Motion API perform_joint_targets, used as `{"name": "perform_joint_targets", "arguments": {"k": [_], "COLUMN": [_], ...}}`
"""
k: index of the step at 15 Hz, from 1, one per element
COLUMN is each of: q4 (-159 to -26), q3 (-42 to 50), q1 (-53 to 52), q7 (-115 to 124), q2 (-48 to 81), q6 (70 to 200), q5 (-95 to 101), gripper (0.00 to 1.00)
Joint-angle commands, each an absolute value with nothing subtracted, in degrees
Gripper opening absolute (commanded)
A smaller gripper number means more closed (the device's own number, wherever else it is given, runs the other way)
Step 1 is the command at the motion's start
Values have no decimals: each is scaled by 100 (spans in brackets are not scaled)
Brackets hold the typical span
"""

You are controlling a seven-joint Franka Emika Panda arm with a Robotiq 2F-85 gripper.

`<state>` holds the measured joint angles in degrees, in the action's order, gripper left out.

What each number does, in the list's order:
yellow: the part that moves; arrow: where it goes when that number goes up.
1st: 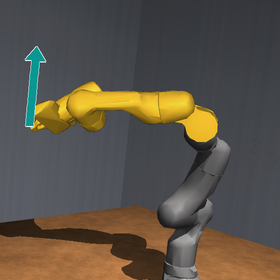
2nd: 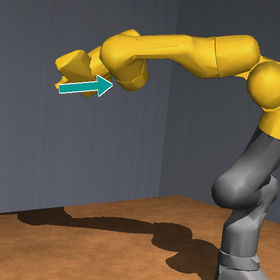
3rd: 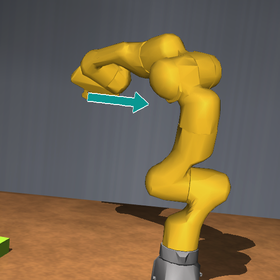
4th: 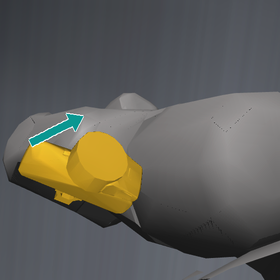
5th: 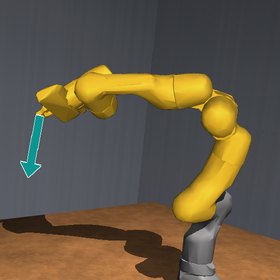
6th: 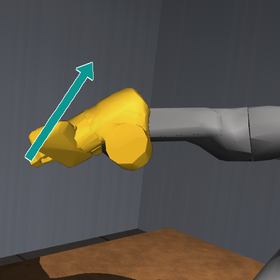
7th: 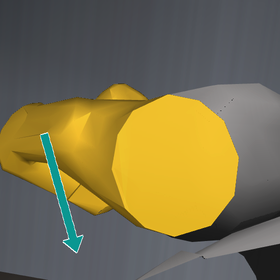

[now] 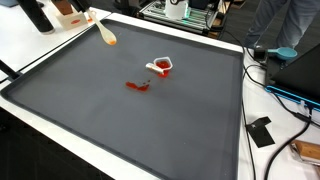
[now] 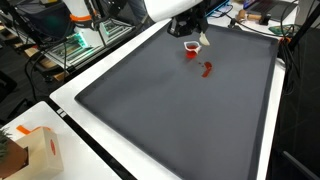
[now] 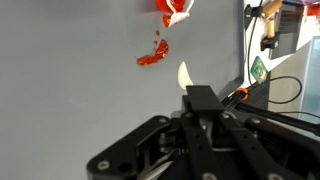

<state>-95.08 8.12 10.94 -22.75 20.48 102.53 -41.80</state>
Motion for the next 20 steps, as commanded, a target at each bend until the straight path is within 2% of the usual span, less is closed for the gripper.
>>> {"name": "perform_joint_targets", "arguments": {"k": [1, 10, 20], "q4": [-9751, -9821, -9657], "q3": [714, 394, -29], "q1": [1013, 717, -160], "q7": [-1937, -1270, 45], "q2": [1807, 1496, 1235], "q6": [10555, 10917, 10992], "q5": [-3624, -2824, -984], "gripper": [3, 3, 3]}}
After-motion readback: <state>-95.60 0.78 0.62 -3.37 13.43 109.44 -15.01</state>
